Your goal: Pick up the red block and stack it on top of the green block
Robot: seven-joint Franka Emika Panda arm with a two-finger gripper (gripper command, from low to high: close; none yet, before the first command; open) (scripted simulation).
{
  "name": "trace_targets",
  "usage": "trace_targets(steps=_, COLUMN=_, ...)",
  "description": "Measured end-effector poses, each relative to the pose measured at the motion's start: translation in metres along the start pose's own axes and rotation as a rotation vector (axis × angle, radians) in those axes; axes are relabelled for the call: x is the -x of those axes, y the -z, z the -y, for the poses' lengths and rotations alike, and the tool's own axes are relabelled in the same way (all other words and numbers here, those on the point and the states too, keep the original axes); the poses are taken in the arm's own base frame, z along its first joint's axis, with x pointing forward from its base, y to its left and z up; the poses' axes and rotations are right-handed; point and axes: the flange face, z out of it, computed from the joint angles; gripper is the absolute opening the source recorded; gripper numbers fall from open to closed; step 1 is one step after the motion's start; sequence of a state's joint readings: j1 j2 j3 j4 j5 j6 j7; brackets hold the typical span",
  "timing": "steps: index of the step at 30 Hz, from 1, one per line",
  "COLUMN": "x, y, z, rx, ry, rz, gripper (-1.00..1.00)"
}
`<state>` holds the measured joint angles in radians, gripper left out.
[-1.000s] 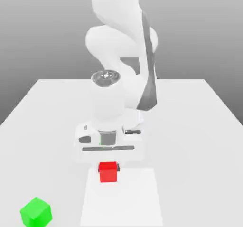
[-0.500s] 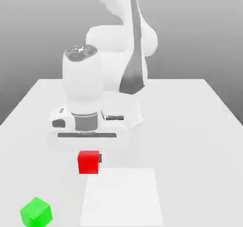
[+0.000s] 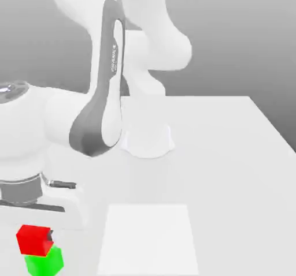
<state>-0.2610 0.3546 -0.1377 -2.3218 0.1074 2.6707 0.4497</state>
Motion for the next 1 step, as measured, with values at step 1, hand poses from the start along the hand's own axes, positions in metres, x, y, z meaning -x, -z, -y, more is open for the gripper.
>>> trace_targets(steps=1, x=0.0, y=0.0, z=0.0, rx=0.0, ry=0.0, rz=0.0, gripper=1.0)
